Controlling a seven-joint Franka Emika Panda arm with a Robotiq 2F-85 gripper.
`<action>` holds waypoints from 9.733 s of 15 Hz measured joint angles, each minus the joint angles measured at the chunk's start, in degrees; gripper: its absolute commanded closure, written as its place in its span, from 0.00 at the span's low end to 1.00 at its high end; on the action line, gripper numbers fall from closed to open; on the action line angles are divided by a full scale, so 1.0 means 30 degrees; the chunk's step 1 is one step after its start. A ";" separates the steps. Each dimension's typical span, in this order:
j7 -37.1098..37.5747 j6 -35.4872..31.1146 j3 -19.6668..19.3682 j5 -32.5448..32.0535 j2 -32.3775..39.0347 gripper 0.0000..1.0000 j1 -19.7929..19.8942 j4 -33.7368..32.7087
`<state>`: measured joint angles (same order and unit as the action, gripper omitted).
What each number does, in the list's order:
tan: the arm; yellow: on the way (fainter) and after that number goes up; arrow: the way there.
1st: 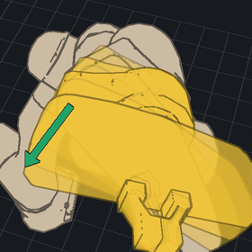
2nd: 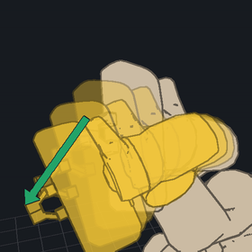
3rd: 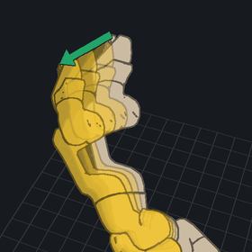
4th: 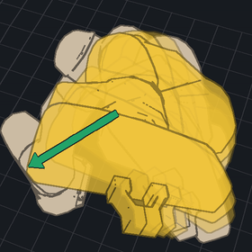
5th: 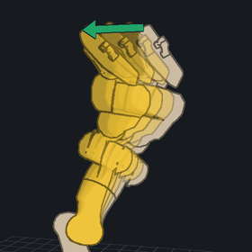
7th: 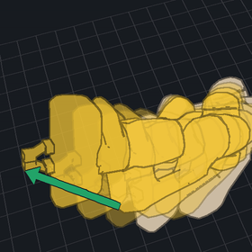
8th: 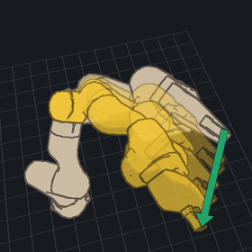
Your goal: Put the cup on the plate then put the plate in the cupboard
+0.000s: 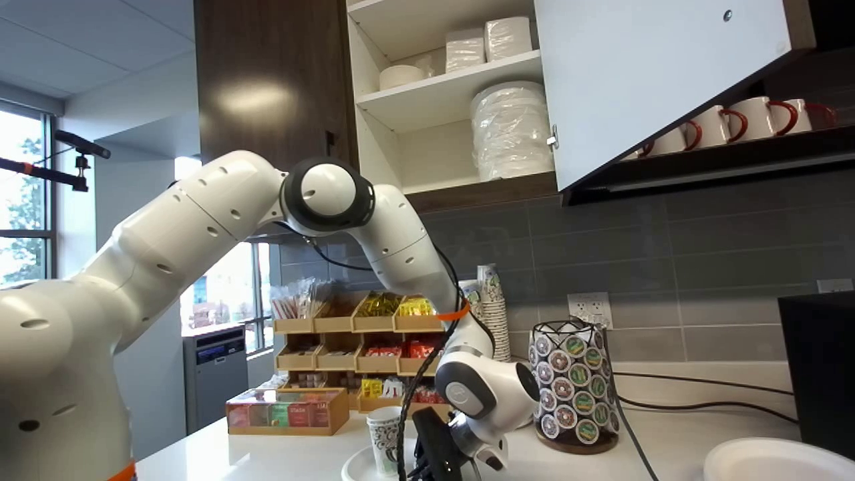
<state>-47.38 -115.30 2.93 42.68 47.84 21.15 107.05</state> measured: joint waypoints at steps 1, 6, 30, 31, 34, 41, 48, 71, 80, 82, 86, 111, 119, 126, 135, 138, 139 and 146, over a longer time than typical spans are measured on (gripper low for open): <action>-0.0181 0.0202 0.0000 0.0166 0.0088 0.95 0.0088 -0.0115; -0.1184 0.0934 -0.0001 0.1079 0.0511 0.95 0.0430 -0.0557; -0.5259 0.4879 -0.1339 0.4086 -0.0553 0.94 0.0896 -0.1022; -0.5262 0.4995 -0.1418 0.4085 -0.0941 0.94 0.0874 -0.0903; -0.5267 0.5935 -0.1649 0.4085 -0.2275 0.94 0.0841 -0.0430; -0.5199 0.8183 -0.2490 0.4085 -0.4936 0.94 0.0682 0.0652; -0.5193 0.8189 -0.2617 0.4085 -0.5400 0.95 0.0575 0.1064; 0.0191 1.1556 -0.4503 0.3519 -1.0314 0.95 -0.0117 0.0202; 0.0472 1.1951 -0.4636 0.3557 -1.0670 0.95 -0.0156 -0.0283; 0.1005 1.2525 -0.4745 0.3556 -1.1028 0.95 -0.0155 -0.0652; 0.2241 1.4357 -0.4929 0.3556 -1.1637 0.94 -0.0152 -0.1459; 0.6390 1.5871 -0.5018 0.3575 -1.2860 0.96 -0.0509 -0.4352; 0.9118 1.7394 -0.5017 0.3681 -1.3149 0.96 -0.0746 -0.6064; 0.9537 1.7711 -0.5015 0.3878 -1.3182 0.97 -0.0834 -0.6648; 0.9561 1.7711 -0.5015 0.4331 -1.3196 0.96 -0.0841 -0.7741; 0.9879 1.7714 -0.5007 0.4846 -1.3204 0.96 -0.0864 -0.8381; 1.0056 1.7715 -0.5006 0.5011 -1.3203 0.96 -0.0883 -0.8584; 1.2019 1.7718 -0.4995 0.6282 -1.3111 0.96 -0.1029 -0.9439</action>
<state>-11.32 -62.15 -12.06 61.52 8.51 18.06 78.73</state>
